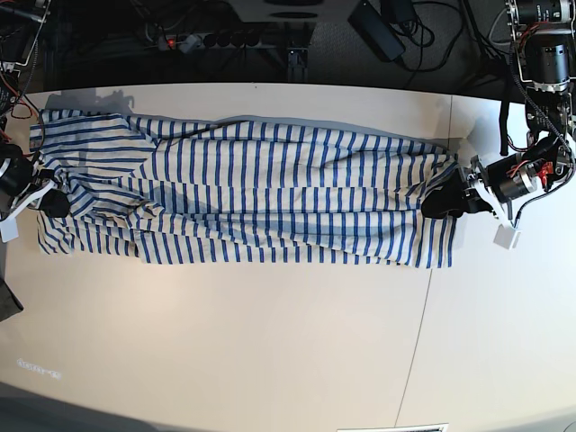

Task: Fold the T-shirt properly
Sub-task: 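Grasp the folded shirt's end with the left gripper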

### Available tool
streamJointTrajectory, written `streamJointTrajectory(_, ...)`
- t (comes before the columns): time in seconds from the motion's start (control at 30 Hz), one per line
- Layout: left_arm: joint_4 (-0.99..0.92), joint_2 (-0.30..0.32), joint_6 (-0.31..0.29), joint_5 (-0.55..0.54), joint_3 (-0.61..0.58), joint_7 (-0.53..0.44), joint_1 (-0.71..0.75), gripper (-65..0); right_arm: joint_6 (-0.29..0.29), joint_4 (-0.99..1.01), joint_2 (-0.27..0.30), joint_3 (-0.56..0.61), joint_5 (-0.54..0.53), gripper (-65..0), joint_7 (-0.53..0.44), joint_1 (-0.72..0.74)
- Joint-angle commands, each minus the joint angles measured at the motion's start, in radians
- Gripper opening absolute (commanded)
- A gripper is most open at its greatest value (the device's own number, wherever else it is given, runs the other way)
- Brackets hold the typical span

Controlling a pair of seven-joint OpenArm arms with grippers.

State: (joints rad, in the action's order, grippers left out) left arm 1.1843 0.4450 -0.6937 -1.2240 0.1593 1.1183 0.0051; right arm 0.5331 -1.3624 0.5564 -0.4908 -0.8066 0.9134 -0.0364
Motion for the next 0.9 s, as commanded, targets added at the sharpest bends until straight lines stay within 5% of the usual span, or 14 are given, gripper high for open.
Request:
streamJointTrajectory(0.0,0.007,0.010,-0.004,0.016,0.003,0.016,-0.008,-24.5,0.069,-0.016,0.022,-0.010,-0.012,-65.0,-0.012,0.011)
streamJointTrajectory(0.2,0.007,-0.008,-0.004,0.038,0.003,-0.006,-0.017,-25.3,0.068,-0.016,0.022,-0.010,-0.012,-65.0,-0.011,0.011)
streamJointTrajectory(0.27,0.007,-0.010,-0.004,0.038,0.003,-0.008,-0.024,-35.0,0.069,-0.016,0.023,-0.010,-0.012,-65.0,-0.011,0.011)
streamJointTrajectory(0.4,0.007,-0.011,-0.004,0.060,0.003,-0.022,-0.039,-65.0,0.068,-0.016,0.022,-0.010,-0.012,-65.0,-0.011,0.011)
streamJointTrajectory(0.87,0.008,0.022,-0.004,0.092,0.003,0.015,-0.122,-65.0,0.069,-0.125,0.025,-0.013,-0.050,-65.0,0.004,0.013)
